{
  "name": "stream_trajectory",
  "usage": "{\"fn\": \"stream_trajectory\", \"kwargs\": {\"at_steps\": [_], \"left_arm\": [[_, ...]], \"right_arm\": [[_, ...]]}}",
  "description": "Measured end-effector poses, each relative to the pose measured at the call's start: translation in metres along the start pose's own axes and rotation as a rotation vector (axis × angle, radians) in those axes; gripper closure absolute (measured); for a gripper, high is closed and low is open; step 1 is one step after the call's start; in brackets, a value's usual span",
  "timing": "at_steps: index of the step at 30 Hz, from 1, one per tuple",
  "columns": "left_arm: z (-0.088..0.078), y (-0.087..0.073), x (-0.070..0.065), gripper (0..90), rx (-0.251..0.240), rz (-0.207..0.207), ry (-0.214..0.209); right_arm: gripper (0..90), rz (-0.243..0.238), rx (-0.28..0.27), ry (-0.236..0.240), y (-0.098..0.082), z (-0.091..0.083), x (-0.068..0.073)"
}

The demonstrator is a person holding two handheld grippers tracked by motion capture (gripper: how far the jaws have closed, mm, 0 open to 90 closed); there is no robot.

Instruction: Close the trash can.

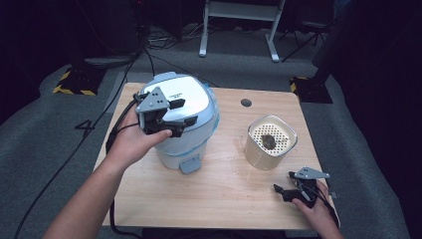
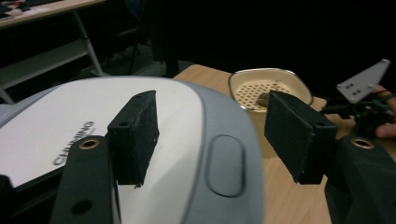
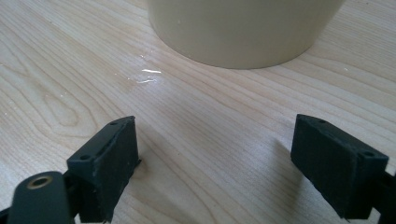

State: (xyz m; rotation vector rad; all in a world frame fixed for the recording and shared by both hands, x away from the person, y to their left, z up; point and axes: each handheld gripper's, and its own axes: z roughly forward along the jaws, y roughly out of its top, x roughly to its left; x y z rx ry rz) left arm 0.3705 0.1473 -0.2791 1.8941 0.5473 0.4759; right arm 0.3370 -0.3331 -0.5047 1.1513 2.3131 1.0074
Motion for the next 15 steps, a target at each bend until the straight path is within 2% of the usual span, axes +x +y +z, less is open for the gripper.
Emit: {"fn": "stream_trajectory", "kwargs": {"at_steps": [3, 6, 10, 15], "left_arm": [[-0.007, -0.004, -0.016, 34.9, 0.014, 0.021, -0.014], [-0.015, -0.014, -0.032, 36.2, 0.012, 0.018, -0.037], [-0.022, -0.028, -0.042, 36.7, 0.006, 0.014, -0.058], [-0.024, -0.055, -0.051, 37.0, 0.026, -0.006, -0.084]], "right_arm": [[14.9, -0.002, 0.0, 0.0, 0.0, 0.0, 0.0], [14.6, -0.004, -0.001, 0.004, 0.001, 0.001, 0.0], [14.6, -0.005, 0.0, 0.007, 0.002, 0.002, 0.001], [14.6, -0.007, -0.001, 0.009, 0.004, 0.004, 0.001]]}}
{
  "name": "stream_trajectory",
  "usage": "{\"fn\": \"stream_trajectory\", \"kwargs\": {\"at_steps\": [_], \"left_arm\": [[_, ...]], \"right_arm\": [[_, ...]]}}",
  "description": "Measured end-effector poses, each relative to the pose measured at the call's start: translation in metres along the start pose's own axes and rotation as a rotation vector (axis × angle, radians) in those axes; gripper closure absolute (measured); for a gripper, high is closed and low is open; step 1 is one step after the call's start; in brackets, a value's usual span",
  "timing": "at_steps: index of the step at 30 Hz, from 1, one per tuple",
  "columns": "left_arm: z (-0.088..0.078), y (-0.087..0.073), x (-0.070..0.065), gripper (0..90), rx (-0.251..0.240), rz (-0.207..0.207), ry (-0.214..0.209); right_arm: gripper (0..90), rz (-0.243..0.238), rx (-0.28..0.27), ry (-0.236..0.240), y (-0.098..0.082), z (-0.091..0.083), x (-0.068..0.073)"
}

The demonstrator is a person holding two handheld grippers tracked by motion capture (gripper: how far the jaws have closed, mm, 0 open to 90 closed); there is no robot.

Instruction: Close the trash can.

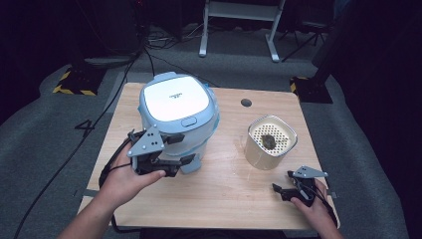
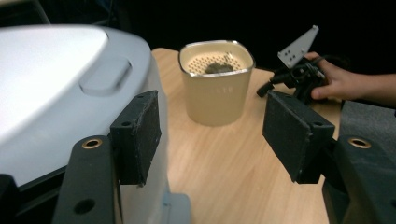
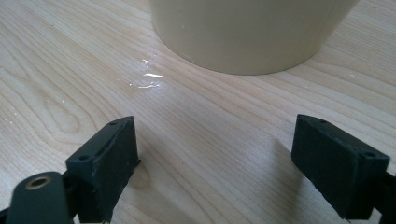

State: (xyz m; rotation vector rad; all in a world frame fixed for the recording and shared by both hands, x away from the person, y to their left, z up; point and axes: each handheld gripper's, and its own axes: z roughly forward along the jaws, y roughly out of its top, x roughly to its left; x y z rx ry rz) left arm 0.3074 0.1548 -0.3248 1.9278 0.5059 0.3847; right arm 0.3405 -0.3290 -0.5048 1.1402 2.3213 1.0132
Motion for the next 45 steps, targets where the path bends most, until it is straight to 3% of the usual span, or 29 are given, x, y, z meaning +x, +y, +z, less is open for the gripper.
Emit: {"fn": "stream_trajectory", "kwargs": {"at_steps": [4, 12, 20, 24, 27, 31, 45], "left_arm": [[0.002, -0.02, -0.001, 37.0, 0.031, -0.013, -0.005], [0.013, -0.069, 0.003, 37.3, 0.107, -0.105, -0.011], [0.017, -0.106, 0.01, 36.6, 0.152, -0.145, 0.004], [0.02, -0.121, 0.013, 36.5, 0.2, -0.15, 0.037], [0.022, -0.13, 0.015, 36.3, 0.25, -0.145, 0.069], [0.026, -0.141, 0.016, 36.2, 0.28, -0.16, 0.098], [0.034, -0.165, 0.023, 34.9, 0.357, -0.187, 0.114]], "right_arm": [[14.6, -0.001, 0.0, 0.0, 0.0, 0.0, 0.0], [14.6, -0.001, 0.0, -0.004, 0.001, 0.001, 0.001], [14.6, -0.001, 0.0, -0.004, 0.001, 0.001, 0.001], [14.6, 0.0, 0.0, -0.005, 0.001, 0.001, 0.001], [14.6, -0.001, 0.0, -0.005, 0.001, 0.001, 0.001], [14.6, -0.001, 0.0, -0.004, 0.001, 0.001, 0.001], [14.6, 0.0, 0.0, -0.004, 0.001, 0.001, 0.001]]}}
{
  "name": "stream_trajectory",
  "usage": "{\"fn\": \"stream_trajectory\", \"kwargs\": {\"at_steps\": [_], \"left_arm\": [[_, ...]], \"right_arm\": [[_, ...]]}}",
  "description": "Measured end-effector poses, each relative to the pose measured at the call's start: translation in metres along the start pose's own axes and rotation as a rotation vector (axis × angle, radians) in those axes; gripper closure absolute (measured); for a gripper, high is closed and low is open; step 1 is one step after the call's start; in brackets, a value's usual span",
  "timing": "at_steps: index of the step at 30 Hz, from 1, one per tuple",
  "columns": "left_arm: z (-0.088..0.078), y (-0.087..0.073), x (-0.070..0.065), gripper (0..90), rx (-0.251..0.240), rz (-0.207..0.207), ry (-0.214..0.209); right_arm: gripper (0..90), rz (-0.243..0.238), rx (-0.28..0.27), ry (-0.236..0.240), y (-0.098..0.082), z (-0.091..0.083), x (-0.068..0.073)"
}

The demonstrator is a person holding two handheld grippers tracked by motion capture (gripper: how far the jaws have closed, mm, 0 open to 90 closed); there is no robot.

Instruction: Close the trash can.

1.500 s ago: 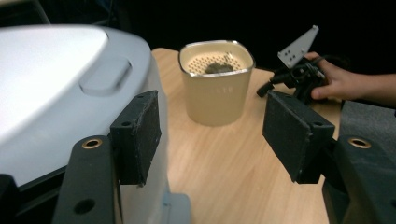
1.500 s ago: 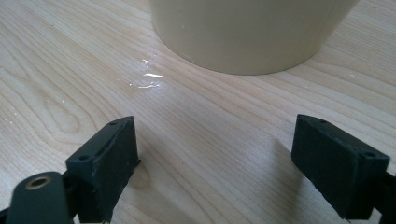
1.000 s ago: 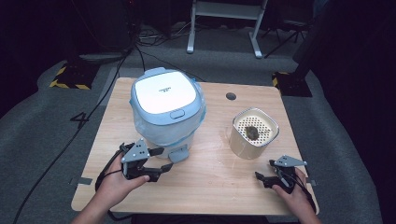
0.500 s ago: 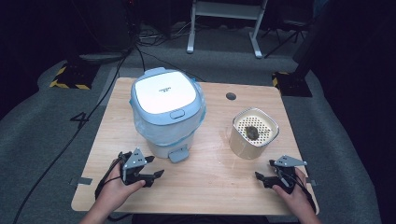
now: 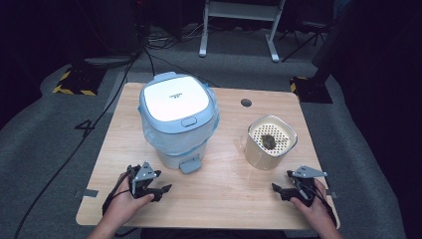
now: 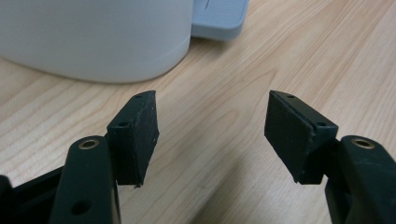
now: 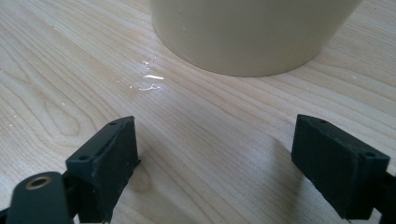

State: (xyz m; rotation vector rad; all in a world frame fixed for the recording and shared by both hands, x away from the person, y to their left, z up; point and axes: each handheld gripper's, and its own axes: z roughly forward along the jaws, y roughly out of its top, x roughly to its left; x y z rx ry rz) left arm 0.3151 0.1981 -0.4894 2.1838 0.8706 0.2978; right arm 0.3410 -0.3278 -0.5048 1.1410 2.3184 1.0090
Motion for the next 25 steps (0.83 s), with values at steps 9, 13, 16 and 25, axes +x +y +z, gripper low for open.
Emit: {"fn": "stream_trajectory", "kwargs": {"at_steps": [9, 13, 16, 25], "left_arm": [[0.008, -0.006, 0.004, 30.6, 0.057, 0.032, 0.042], [0.01, -0.007, 0.006, 25.6, 0.047, 0.032, 0.045], [0.012, -0.008, 0.008, 18.3, 0.041, -0.006, 0.049], [0.013, -0.008, 0.009, 15.5, 0.044, -0.011, 0.051]], "right_arm": [[14.6, 0.0, 0.0, 0.0, 0.0, 0.0, 0.0], [14.6, 0.0, 0.0, 0.0, 0.0, 0.0, 0.0], [14.6, 0.0, 0.0, 0.0, 0.0, 0.0, 0.0], [14.6, -0.001, 0.0, 0.0, 0.0, 0.0, 0.0]]}}
